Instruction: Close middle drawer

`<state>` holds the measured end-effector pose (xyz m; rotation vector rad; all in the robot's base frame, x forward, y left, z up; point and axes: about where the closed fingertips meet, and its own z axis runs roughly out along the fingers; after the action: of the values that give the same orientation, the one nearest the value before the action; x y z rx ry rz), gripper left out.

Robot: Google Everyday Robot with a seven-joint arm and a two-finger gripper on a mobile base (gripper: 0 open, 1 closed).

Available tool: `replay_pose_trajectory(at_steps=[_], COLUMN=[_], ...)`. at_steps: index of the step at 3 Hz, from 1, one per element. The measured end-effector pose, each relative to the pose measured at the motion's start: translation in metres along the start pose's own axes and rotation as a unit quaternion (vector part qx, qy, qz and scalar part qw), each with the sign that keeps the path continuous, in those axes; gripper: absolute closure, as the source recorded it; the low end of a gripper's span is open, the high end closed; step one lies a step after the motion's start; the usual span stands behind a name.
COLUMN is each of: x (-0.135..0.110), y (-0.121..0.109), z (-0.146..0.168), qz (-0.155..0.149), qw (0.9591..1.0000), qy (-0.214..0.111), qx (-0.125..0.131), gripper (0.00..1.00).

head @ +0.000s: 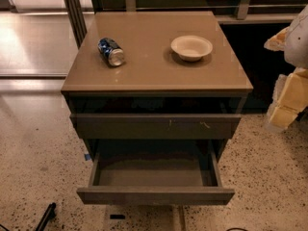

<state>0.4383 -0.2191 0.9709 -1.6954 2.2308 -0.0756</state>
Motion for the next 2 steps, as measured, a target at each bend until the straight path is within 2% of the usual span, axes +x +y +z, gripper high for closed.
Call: replay_pose_trajectory(at_steps=[1,2], x=[0.015,0.033], y=[0.011,0.024], z=[0.03,0.076], qz=[0.034,0.07], qw=[0.9988,0.9956], qy=[-0.033,-0.055], qx=[-0.013,-0.031], gripper=[0.0,0.0])
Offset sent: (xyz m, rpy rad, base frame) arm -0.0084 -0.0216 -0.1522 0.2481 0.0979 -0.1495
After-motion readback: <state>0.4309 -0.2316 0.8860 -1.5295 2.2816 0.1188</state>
